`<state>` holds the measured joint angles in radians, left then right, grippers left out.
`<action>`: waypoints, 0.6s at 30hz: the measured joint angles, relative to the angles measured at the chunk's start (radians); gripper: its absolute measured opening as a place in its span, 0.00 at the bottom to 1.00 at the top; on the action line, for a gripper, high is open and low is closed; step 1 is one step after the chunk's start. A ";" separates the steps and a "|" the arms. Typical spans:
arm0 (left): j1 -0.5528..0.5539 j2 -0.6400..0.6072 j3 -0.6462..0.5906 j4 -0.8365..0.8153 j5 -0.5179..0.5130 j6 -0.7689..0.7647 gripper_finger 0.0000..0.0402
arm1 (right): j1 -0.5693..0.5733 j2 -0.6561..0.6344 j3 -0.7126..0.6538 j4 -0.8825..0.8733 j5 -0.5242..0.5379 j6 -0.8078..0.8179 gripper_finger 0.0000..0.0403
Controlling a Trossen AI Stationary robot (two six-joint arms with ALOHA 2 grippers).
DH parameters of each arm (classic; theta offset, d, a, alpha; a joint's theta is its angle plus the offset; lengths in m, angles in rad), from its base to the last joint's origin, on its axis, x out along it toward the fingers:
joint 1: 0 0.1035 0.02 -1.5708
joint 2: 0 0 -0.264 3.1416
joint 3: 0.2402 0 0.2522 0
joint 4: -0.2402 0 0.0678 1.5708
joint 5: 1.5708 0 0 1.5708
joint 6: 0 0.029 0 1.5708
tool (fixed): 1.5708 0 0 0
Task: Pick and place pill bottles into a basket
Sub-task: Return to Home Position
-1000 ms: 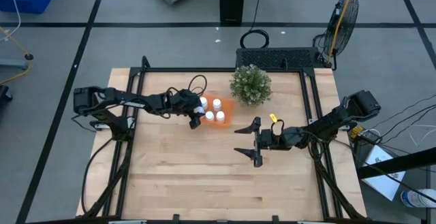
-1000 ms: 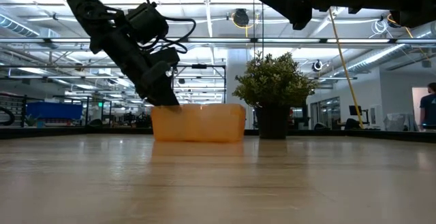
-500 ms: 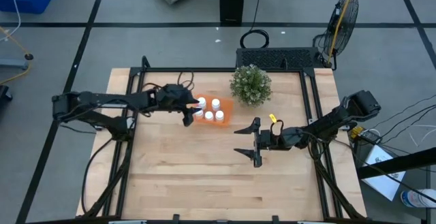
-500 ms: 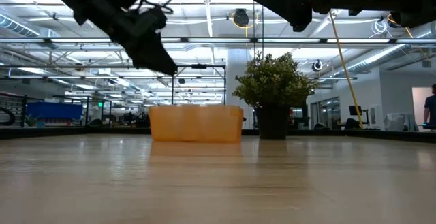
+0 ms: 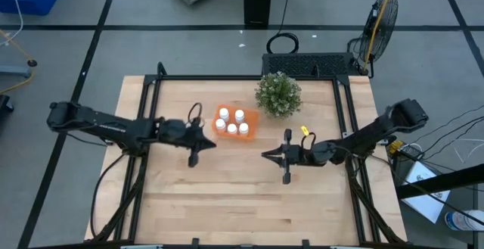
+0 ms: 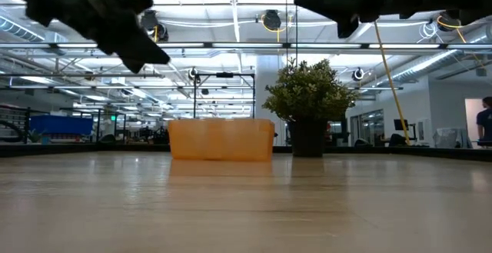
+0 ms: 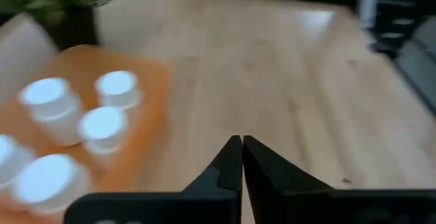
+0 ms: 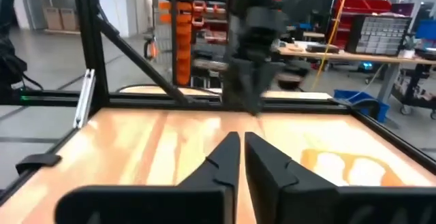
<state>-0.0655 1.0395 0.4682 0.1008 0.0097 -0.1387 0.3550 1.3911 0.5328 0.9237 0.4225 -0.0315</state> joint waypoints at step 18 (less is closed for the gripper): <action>-0.319 -0.479 -0.242 0.213 -0.169 0.035 0.06 | 0.085 -0.664 -0.175 -0.280 0.099 -0.007 0.00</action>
<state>-0.3849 0.5602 0.2264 0.3136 -0.1592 -0.1038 0.4400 0.7271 0.3578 0.6434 0.5210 -0.0385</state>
